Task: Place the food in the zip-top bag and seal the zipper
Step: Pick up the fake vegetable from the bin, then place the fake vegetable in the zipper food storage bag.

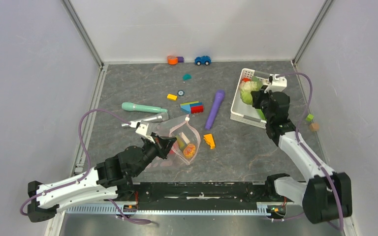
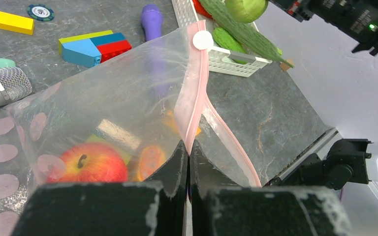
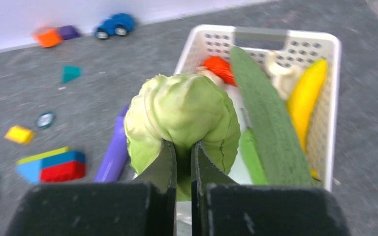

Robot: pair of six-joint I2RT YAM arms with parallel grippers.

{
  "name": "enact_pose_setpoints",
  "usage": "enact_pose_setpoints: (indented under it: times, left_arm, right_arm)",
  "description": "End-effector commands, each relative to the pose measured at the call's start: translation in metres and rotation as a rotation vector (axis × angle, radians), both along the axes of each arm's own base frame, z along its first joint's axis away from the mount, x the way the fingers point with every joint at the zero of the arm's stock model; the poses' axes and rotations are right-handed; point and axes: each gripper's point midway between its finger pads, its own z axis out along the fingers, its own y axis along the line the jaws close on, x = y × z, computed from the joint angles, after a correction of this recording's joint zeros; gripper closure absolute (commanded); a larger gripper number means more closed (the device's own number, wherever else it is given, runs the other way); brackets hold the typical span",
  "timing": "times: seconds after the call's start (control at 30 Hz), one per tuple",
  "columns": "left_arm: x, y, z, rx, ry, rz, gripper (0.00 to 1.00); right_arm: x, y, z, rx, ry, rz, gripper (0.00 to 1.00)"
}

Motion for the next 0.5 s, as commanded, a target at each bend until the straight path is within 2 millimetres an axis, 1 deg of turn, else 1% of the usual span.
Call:
enact_pose_setpoints:
  times: [0.0,0.1,0.2,0.27,0.33,0.47]
  left_arm:
    - [0.002,-0.001,0.023,-0.036,-0.036,-0.001,0.98]
    - [0.001,-0.003,0.023,-0.036,-0.033,-0.008,0.98]
    - [0.001,-0.004,0.022,-0.034,-0.032,-0.011,0.98]
    - [0.001,-0.004,0.022,-0.034,-0.031,-0.012,0.98]
    - [0.001,-0.004,0.023,-0.035,-0.032,-0.015,0.98]
    - [0.000,-0.004,0.024,-0.039,-0.033,-0.018,0.98]
  right_arm:
    - [-0.031,0.056,0.056,0.060,-0.219,0.332,1.00]
    - [-0.058,0.083,0.079,0.085,-0.295,0.497,1.00]
    - [-0.089,0.117,0.099,0.142,-0.368,0.697,1.00]
    - [-0.114,0.142,0.109,0.172,-0.410,0.851,1.00]
    - [-0.142,0.170,0.114,0.178,-0.434,1.033,1.00]
    - [-0.195,0.209,0.120,0.180,-0.480,1.315,1.00]
